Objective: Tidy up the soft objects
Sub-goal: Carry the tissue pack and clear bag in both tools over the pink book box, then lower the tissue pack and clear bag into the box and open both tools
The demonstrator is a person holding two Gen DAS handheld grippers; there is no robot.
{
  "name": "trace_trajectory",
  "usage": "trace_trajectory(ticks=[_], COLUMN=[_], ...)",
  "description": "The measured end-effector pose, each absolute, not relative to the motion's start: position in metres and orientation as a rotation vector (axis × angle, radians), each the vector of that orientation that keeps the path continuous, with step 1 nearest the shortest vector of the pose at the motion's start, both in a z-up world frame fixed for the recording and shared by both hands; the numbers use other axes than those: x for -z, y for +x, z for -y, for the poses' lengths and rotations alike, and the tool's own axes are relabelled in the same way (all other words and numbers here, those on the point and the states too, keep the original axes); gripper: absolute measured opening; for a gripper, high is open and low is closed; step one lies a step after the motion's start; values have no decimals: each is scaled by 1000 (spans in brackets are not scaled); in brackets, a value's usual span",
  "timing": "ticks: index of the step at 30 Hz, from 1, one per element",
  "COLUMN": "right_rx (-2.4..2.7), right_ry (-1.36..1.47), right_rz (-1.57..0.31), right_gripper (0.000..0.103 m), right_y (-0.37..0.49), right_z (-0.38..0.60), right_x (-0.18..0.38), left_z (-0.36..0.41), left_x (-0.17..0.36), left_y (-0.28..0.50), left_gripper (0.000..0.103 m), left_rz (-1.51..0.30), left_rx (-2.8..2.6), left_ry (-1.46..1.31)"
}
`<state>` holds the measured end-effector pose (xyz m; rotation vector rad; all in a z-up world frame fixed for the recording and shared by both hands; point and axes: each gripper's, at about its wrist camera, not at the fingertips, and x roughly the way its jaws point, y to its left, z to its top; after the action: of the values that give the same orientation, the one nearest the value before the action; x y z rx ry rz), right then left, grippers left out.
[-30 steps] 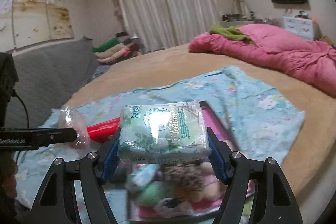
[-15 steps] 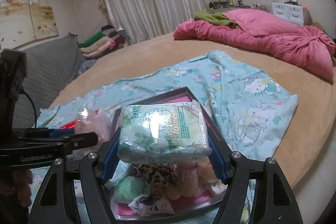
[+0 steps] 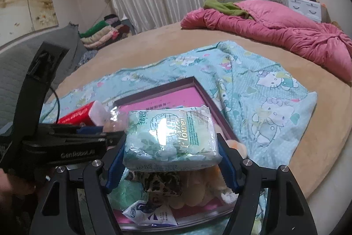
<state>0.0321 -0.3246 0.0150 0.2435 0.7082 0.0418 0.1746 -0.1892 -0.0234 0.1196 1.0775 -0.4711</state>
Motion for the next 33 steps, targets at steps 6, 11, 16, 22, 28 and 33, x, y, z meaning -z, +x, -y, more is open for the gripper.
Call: trace_trajectory(ticks=[6, 11, 16, 22, 28, 33], right_rx=[-52, -60, -48, -59, -62, -87], right_ry=[163, 71, 4, -28, -34, -66], right_rz=[-746, -754, -740, -733, -712, -709], right_gripper=[75, 77, 79, 80, 80, 80], right_y=[42, 49, 49, 48, 48, 51], right_z=[310, 294, 287, 283, 282, 273], right_x=[-4, 4, 6, 5, 4, 5], left_z=[189, 186, 181, 178, 176, 172], left_x=[33, 42, 43, 40, 40, 38], left_y=[183, 187, 188, 187, 187, 187], left_gripper=[44, 44, 49, 51, 51, 51], left_rz=[-1103, -1131, -1140, -1135, -1137, -1135], left_rx=[476, 478, 476, 466, 465, 463], left_ry=[108, 64, 35, 37, 28, 20])
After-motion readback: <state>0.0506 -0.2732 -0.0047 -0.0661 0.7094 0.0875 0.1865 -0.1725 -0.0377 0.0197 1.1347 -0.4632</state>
